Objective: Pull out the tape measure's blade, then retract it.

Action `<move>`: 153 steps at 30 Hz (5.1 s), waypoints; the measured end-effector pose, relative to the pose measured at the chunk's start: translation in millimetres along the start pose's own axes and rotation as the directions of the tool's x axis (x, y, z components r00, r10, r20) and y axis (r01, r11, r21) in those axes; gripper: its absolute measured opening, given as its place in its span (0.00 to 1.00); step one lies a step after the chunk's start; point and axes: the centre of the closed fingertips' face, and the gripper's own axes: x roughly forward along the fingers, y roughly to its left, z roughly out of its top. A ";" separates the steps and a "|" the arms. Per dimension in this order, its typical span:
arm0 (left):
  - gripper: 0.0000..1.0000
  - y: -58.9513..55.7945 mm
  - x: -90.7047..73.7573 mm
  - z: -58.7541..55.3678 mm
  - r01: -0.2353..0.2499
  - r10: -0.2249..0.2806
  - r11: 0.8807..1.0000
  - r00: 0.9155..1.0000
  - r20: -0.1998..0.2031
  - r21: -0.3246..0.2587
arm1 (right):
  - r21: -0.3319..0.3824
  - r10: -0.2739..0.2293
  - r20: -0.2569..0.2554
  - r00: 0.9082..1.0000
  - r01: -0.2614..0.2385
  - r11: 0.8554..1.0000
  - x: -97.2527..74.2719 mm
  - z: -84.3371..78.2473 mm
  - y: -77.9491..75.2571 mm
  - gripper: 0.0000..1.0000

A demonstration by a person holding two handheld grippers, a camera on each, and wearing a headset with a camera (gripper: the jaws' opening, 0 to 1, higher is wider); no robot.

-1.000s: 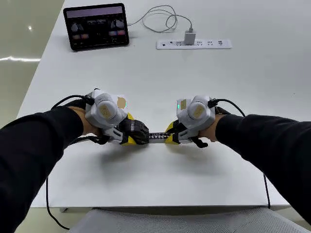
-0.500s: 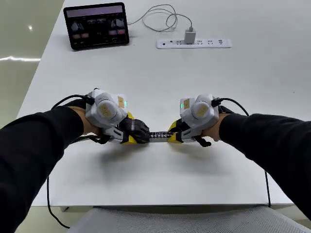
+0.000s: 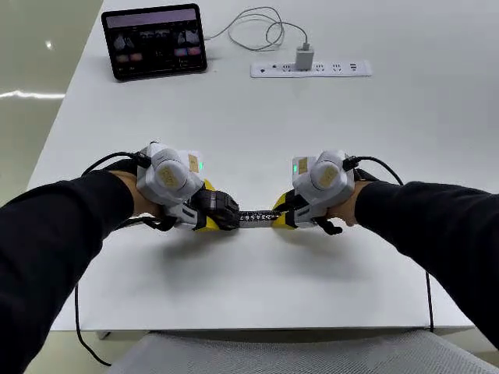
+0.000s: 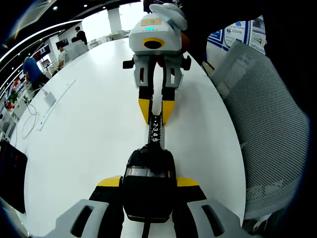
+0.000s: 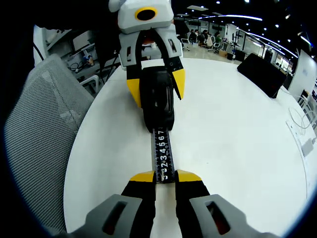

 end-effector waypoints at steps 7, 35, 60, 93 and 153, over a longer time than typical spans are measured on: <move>0.34 -0.2 -0.1 0.2 -0.001 0.001 1.000 1.000 0.001 -0.001 | 0.003 -0.001 -0.001 1.000 0.001 1.000 -2.1 -1.4 0.3 0.09; 0.34 2.0 2.3 -2.0 0.000 0.000 1.000 1.000 0.009 -0.004 | 0.015 -0.005 -0.007 1.000 0.005 1.000 -9.3 -9.1 -0.9 0.09; 0.34 3.2 3.5 -2.6 0.000 0.001 1.000 1.000 0.014 -0.013 | 0.026 -0.010 -0.004 1.000 0.010 1.000 -14.8 -16.2 -2.2 0.09; 0.34 0.6 2.7 -1.0 -0.005 0.005 1.000 1.000 0.015 -0.014 | 0.031 -0.020 -0.009 1.000 0.020 0.999 -25.2 -27.1 -3.1 0.09; 0.34 0.6 4.3 1.1 -0.006 0.007 1.000 1.000 0.021 -0.030 | 0.061 -0.039 -0.021 0.999 0.040 0.997 -51.1 -52.2 -4.1 0.09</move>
